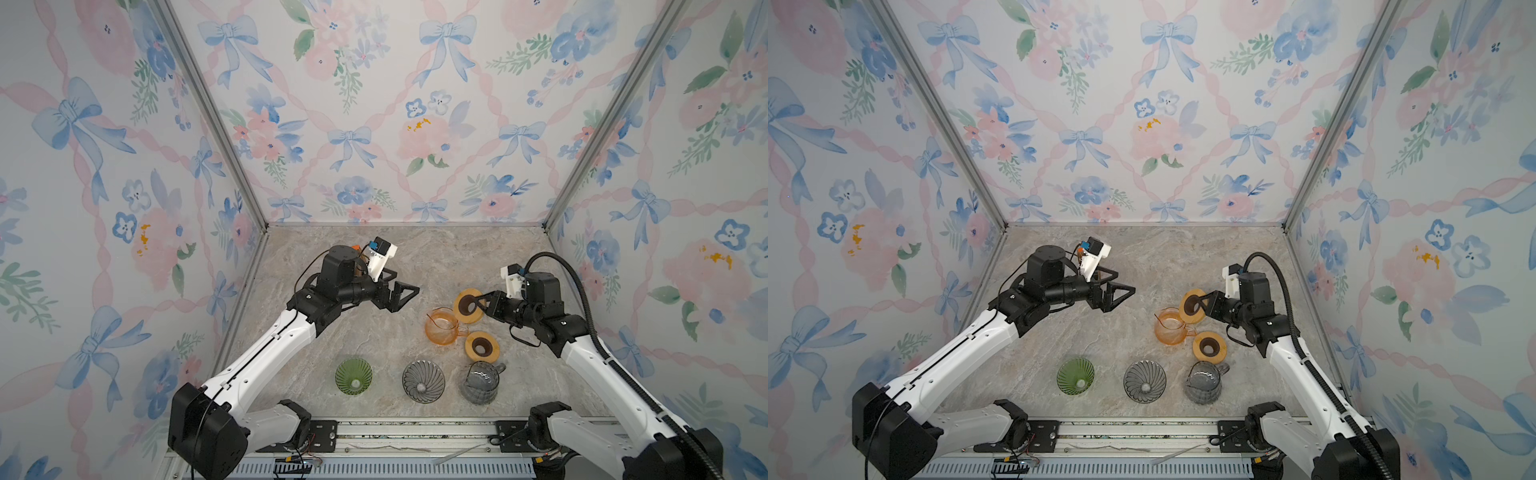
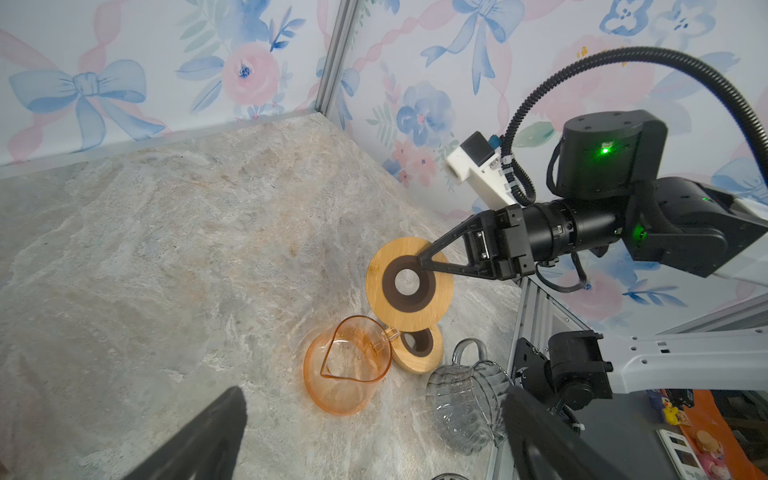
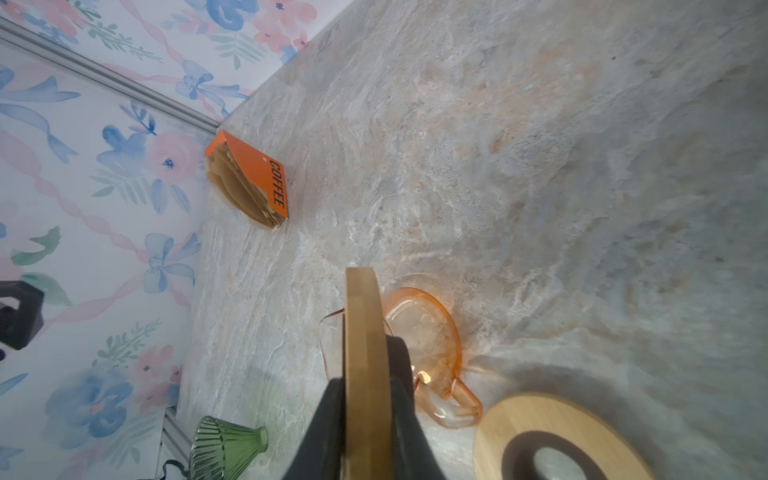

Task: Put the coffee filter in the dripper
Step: 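Lift the bamboo ring with the right gripper and carry it toward the orange pitcher, then lower the bamboo ring onto the orange pitcher mouth with the right gripper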

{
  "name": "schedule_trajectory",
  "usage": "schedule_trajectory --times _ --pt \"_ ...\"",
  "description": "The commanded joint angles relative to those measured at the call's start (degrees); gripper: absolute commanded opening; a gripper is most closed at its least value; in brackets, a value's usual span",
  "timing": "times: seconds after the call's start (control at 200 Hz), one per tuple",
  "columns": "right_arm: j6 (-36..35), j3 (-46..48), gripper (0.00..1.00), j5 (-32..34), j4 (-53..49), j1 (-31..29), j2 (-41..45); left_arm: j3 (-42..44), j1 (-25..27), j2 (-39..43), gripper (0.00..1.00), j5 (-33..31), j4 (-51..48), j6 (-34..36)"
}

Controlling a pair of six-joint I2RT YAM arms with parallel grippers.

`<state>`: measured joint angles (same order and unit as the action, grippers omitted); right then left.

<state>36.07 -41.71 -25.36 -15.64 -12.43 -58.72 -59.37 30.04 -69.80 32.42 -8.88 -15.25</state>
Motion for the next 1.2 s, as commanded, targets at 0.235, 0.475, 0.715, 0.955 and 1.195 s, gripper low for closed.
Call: schedule_trajectory --times 0.235,0.475,0.715,0.955,1.195 --pt "8.3 6.7 0.21 -8.8 15.5 -2.6 -1.4 0.2 1.1 -1.4 0.98 -1.2 -1.6 1.7" --pt "11.3 8.2 0.23 -9.8 21.8 -3.7 -4.8 0.2 1.7 -1.3 0.98 -1.1 -1.8 1.8" --pt "12.4 8.7 0.24 -10.1 25.5 -5.1 -7.6 0.1 2.7 -0.8 0.98 -1.8 -2.5 2.5" --pt "12.3 9.2 0.23 -8.9 25.0 -5.5 -7.3 0.1 2.7 -0.6 0.98 -2.2 -2.6 2.6" --pt "7.9 8.7 0.22 -6.0 16.9 -5.3 -5.3 0.0 2.9 -0.6 0.98 -2.5 -2.8 2.7"
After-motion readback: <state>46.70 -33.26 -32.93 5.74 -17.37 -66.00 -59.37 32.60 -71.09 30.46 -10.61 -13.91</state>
